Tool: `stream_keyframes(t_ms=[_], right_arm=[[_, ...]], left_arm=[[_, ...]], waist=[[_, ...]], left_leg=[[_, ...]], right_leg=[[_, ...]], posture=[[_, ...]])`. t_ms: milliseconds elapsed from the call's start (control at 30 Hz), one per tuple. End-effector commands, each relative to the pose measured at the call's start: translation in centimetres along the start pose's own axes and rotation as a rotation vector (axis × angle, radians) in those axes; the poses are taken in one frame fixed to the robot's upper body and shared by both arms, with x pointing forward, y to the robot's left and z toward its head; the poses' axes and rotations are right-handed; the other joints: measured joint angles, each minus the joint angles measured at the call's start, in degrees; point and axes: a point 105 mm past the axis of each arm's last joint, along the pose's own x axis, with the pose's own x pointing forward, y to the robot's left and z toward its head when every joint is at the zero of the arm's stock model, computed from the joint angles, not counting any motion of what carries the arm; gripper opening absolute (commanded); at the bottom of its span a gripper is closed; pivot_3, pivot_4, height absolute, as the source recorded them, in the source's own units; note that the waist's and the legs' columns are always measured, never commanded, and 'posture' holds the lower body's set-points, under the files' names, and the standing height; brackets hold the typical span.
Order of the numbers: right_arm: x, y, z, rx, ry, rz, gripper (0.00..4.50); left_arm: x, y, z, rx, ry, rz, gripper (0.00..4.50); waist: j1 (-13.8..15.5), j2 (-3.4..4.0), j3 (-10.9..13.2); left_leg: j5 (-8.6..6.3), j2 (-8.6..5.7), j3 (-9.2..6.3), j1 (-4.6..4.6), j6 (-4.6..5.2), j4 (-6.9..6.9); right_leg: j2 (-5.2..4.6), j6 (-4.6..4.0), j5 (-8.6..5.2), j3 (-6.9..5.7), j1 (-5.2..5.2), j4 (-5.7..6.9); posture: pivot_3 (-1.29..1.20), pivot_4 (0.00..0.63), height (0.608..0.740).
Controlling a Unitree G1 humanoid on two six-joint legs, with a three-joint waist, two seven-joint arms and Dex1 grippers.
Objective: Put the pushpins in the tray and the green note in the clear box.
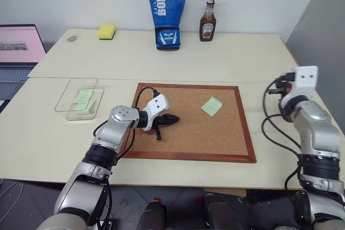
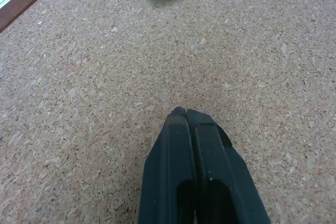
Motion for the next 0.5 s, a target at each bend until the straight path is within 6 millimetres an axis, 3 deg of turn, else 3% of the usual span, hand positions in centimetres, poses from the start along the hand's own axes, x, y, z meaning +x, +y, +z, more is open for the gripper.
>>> stream_keyframes(t_ms=[33, 500], right_arm=[[0.4, -3.7, 0.2, 0.103, 0.043, -0.100, 0.03], [0.8, -2.0, -1.5, 0.193, 0.136, 0.009, 0.03]], left_arm=[[0.5, -1.3, -1.5, -0.012, 0.061, -0.054, 0.00], [-0.2, -1.9, -2.3, -0.019, 0.097, -0.051, 0.00]], waist=[[-0.06, 0.00, 0.00], [-0.83, 0.00, 0.00]], left_leg=[[0.00, -0.01, 0.03, 0.00, 0.00, 0.00], [0.00, 0.00, 0.05, 0.04, 0.00, -0.19]], right_leg=[[-0.01, 0.00, 0.00, 0.04, 0.00, -0.01], [0.01, 0.07, 0.02, 0.05, -0.01, -0.05]], posture=[[0.00, 0.150, 0.740], [0.00, 0.150, 0.740]])
